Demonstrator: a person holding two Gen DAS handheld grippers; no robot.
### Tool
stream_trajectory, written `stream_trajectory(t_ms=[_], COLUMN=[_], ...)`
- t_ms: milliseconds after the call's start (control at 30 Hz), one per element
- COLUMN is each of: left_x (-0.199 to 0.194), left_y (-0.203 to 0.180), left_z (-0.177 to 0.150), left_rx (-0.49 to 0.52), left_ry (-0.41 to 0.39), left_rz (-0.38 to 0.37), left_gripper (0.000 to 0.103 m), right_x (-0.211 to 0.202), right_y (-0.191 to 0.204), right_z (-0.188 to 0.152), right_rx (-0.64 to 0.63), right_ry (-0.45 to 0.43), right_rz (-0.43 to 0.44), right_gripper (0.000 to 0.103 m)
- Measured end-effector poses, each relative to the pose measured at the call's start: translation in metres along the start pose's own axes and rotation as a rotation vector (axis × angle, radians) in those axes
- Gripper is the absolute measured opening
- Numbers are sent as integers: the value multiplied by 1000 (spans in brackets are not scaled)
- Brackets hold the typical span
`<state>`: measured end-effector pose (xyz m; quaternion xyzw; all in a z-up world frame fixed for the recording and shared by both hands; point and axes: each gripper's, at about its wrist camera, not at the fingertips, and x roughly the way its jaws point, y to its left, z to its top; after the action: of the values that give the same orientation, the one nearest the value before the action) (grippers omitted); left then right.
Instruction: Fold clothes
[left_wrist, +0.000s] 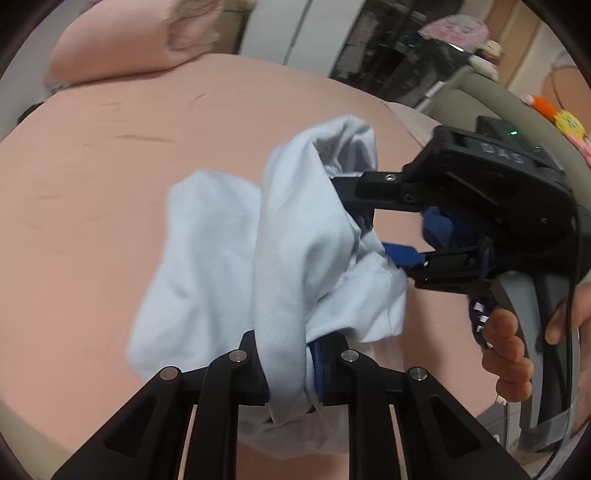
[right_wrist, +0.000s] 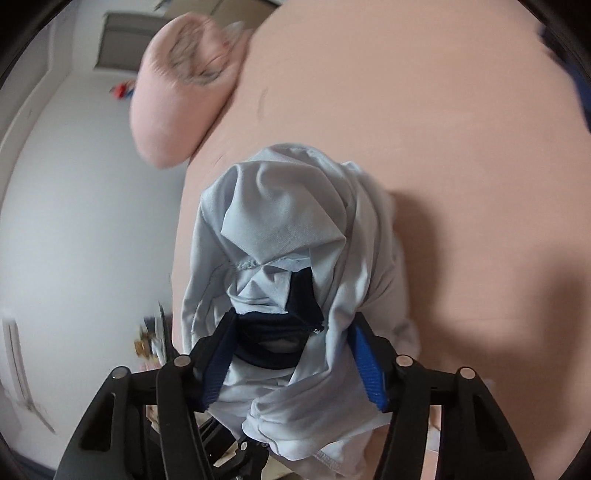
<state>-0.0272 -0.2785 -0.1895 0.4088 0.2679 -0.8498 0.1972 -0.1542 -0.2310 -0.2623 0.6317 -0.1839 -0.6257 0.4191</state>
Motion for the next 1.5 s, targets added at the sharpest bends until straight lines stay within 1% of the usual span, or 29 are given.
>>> stream_trajectory(t_ms=[33,100,200,233,333,400,500,533,600,633,667,733,767,867,900,1033,1133,1233,1267,1333,1400,1467,1500], left_x=[-2,-4,-5,-5,-1,3,6,6,7,5,3,-3,-5,-19,-24,-41,-45,-44,-44,-45,-46,-48,-48], left_y=[6,16,33,39,53,60,58,55,42,37,33,25,22,6,1,-18,-30,-37,-40,-48,-53,-47,-38], left_z=[0,0,1,1,2,3,8,9,13,15,17,20,22,29,31,40,49,56,57,53,42,24,15], left_rx=[-10,-29,-68,-82,-138,-181,-193,-188,-175,-168,-163,-160,-156,-95,-72,22,82,125,142,191,258,312,330], left_ry=[0,2,18,24,53,78,112,115,116,114,114,125,132,134,126,98,87,100,105,118,139,171,196], left_rz=[14,37,44,43,0,-17,3,19,76,99,121,160,172,201,214,256,298,327,333,318,320,364,389], left_gripper=[14,14,14,15,16,17,20,24,32,38,43,48,49,49,49,49,49,50,50,50,50,50,50], right_x=[5,17,35,42,74,82,81,81,78,76,74,72,73,73,71,54,42,19,13,2,-1,-13,-9], right_y=[9,27,55,63,87,87,74,70,62,61,59,57,55,53,52,53,66,73,72,72,65,45,38], right_z=[-1,-1,-4,-4,11,5,3,3,1,0,-1,-4,-5,-8,-9,-16,-17,-17,-17,-18,-19,-17,-17], right_rx=[-28,-88,-189,-221,-289,-318,-311,-309,-297,-280,-266,-242,-239,-230,-224,-201,-240,-295,-307,-328,-334,-335,-336], right_ry=[3,19,46,57,67,70,69,69,65,58,51,42,44,45,40,-10,-66,-113,-119,-131,-131,-113,-102], right_rz=[-4,-13,-47,-69,-192,-237,-248,-252,-258,-254,-245,-233,-235,-237,-224,-104,-24,15,10,-12,-66,-106,-129], right_gripper=[56,56,56,56,56,56,57,59,67,72,73,74,74,74,74,74,74,74,76,78,78,78,78])
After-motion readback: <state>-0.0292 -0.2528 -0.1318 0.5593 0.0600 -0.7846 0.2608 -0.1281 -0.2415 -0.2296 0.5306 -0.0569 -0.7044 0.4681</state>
